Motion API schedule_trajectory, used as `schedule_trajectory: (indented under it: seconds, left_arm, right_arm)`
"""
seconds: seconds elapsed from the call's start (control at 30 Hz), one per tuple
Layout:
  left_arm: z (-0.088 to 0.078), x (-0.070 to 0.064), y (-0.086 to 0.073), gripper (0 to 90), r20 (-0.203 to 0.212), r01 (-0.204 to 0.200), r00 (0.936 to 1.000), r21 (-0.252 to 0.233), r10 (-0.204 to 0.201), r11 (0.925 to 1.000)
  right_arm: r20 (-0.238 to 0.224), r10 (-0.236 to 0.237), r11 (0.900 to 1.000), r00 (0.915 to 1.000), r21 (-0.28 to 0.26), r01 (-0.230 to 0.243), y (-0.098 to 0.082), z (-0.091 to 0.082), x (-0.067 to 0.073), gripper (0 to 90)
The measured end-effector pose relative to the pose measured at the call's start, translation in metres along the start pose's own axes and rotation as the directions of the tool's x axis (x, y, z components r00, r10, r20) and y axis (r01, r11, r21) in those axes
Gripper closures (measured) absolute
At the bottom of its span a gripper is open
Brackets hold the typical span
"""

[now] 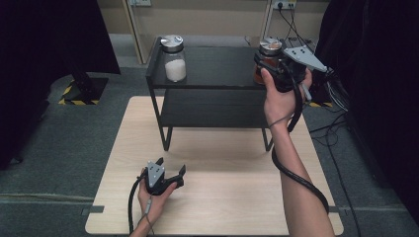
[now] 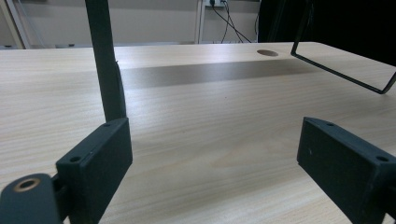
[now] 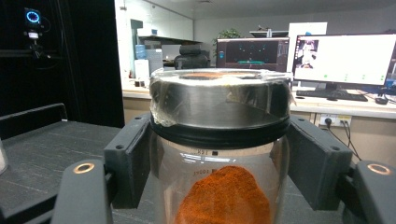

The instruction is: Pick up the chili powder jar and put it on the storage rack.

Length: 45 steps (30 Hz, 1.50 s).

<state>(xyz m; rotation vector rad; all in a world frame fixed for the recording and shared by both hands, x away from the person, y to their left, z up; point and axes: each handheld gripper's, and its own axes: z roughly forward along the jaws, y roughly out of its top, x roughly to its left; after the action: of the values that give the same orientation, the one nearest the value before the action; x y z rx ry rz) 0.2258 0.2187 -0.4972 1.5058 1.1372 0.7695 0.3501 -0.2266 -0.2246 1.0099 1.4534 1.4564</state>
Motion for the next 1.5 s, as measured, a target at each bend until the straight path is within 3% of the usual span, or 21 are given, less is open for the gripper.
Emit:
schedule_trajectory:
  seconds: [0.13, 0.37, 1.0, 1.5]
  left_arm:
    - [0.000, 0.000, 0.000, 9.9, -0.001, 0.000, 1.0000, -0.001, 0.000, 1.0000]
    - [0.000, 0.000, 0.000, 9.7, -0.001, 0.000, 1.0000, -0.003, 0.000, 1.0000]
    - [-0.001, 0.000, -0.001, 9.5, -0.001, 0.002, 1.0000, -0.003, -0.002, 1.0000]
    - [-0.001, 0.000, 0.000, 9.5, -0.002, 0.000, 1.0000, -0.002, 0.000, 1.0000]
  right_arm:
    - [0.002, 0.000, 1.000, 1.0000, -0.004, 0.000, -0.001, 0.000, -0.001, 24.9]
    - [0.024, -0.002, 0.999, 0.9997, -0.039, 0.003, -0.011, -0.004, -0.001, 7.8]
    - [-0.032, -0.045, 0.998, 0.9985, -0.053, 0.043, -0.019, -0.024, -0.006, 6.2]
    - [-0.057, -0.059, 0.996, 0.9966, -0.069, 0.055, -0.032, -0.053, -0.015, 6.0]
